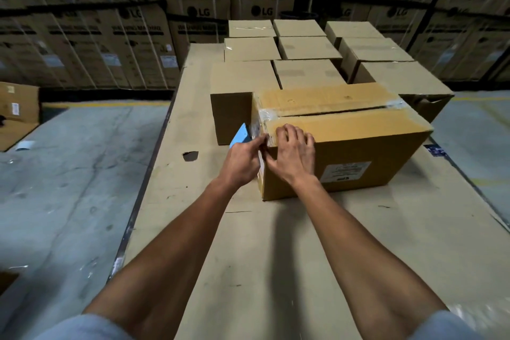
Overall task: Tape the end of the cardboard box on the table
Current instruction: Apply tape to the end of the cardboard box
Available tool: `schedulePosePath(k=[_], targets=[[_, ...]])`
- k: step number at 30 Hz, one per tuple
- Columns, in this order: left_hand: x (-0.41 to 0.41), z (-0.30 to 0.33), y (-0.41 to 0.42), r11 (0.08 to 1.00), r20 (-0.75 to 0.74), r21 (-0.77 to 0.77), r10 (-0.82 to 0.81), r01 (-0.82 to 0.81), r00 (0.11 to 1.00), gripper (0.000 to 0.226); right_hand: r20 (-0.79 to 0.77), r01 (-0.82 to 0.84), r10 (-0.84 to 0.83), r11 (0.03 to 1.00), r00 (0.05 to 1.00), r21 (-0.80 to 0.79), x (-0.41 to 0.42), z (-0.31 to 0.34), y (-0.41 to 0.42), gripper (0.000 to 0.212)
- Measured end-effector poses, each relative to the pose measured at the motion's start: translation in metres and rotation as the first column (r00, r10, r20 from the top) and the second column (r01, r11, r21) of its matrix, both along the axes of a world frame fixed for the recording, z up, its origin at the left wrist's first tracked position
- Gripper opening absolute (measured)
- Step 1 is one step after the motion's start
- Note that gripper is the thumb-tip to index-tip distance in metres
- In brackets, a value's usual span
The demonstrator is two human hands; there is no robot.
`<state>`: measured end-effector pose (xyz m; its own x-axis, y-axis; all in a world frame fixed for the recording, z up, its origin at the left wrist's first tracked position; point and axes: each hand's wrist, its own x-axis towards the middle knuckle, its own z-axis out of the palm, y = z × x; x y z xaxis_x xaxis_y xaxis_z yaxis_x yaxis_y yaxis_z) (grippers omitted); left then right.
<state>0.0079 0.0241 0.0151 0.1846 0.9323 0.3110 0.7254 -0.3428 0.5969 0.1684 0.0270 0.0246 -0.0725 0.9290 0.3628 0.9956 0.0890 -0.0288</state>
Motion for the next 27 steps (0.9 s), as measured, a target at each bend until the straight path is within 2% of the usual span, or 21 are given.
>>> schedulePosePath(k=[5, 7, 12, 15, 20, 24, 27], targets=[[0.010, 0.012, -0.026, 0.992, -0.011, 0.086, -0.093, 0.093, 0.996, 0.051, -0.012, -0.027, 0.027, 1.000, 1.000, 0.008, 0.023, 0.004, -0.031, 0.067], [0.014, 0.012, -0.033, 0.982, -0.068, 0.135, -0.122, 0.130, 0.990, 0.049, -0.017, -0.058, 0.058, 0.998, 0.998, 0.021, 0.039, 0.003, -0.048, 0.066], [0.026, -0.013, -0.049, 0.974, -0.228, 0.192, -0.078, 0.123, 0.971, 0.044, -0.025, -0.122, 0.122, 0.992, 0.992, 0.009, 0.082, 0.000, -0.091, 0.065], [0.030, -0.033, -0.063, 0.977, -0.251, 0.177, -0.073, 0.120, 0.965, 0.044, -0.030, -0.121, 0.121, 0.993, 0.992, 0.005, 0.104, -0.002, -0.112, 0.063], [0.035, -0.060, -0.095, 0.980, -0.269, 0.138, -0.099, 0.140, 0.958, 0.060, -0.027, -0.097, 0.097, 0.995, 0.995, 0.025, 0.118, -0.003, -0.132, 0.060], [0.041, -0.068, -0.107, 0.986, -0.208, 0.106, -0.108, 0.133, 0.972, 0.060, -0.007, -0.067, 0.067, 0.995, 0.998, 0.070, 0.113, 0.000, -0.134, 0.054], [0.039, -0.075, -0.108, 0.985, -0.206, 0.061, -0.149, 0.164, 0.967, 0.072, 0.027, -0.011, 0.008, 0.996, 1.000, 0.089, 0.105, 0.005, -0.126, 0.059]])
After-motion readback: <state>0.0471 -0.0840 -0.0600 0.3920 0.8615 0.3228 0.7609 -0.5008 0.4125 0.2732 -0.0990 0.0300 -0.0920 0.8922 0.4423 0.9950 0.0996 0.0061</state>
